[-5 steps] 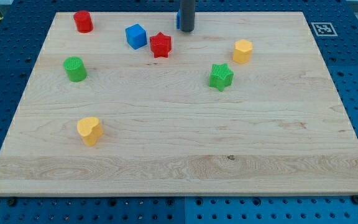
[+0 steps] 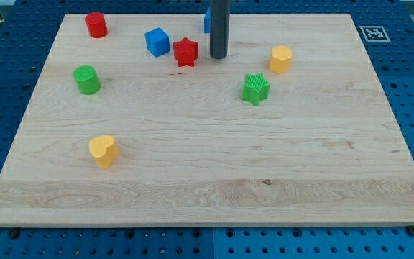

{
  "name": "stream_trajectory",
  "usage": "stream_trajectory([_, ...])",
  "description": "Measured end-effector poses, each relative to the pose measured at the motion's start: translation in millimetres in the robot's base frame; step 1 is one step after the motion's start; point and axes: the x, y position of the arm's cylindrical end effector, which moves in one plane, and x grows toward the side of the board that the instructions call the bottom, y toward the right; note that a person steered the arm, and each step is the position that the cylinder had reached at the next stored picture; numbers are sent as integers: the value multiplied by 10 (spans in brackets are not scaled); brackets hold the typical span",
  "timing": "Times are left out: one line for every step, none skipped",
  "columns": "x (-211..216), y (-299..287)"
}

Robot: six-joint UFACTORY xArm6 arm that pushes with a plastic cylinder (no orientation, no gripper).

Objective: Point your arm below the red star

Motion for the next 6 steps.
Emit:
stream_trajectory([0,-1])
stream_trajectory([0,-11])
stream_trajectory([0,-24])
stream_trajectory([5,-24])
stream_trajectory([273,-24])
stream_trajectory([563,-66])
